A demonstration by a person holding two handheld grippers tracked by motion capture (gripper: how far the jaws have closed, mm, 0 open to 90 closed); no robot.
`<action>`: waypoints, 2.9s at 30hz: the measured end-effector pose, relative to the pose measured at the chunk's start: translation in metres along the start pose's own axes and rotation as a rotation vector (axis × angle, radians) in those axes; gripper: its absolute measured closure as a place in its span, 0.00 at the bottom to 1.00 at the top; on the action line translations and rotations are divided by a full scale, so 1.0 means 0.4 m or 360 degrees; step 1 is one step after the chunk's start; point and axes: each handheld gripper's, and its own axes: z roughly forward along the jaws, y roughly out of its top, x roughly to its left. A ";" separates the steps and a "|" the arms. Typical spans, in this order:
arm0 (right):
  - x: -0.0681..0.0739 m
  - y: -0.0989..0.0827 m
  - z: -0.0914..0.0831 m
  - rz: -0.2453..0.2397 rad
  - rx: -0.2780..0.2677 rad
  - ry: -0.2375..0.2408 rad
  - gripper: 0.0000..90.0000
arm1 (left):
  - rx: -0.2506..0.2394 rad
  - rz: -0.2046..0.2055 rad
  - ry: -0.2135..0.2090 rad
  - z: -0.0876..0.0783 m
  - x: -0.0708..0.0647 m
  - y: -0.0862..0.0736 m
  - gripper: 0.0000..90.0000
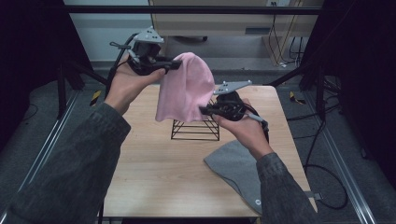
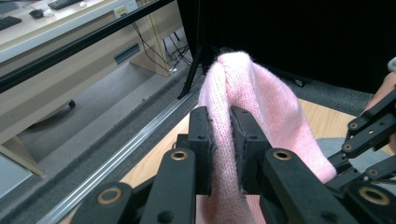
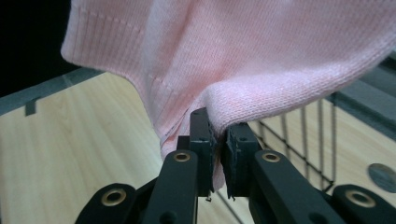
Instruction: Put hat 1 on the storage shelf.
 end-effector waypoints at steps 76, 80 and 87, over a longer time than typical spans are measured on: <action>-0.115 -0.163 0.139 0.0017 0.0253 -0.0325 0.94 | 0.0049 -0.0047 -0.0026 0.160 0.018 -0.154 0.97; -0.113 -0.172 0.146 0.0014 0.0268 -0.0329 0.94 | 0.0060 -0.0042 -0.0036 0.161 0.009 -0.161 0.97; -0.114 -0.187 0.154 0.0035 0.0286 -0.0320 0.93 | 0.0088 -0.0019 -0.0027 0.160 -0.013 -0.172 0.98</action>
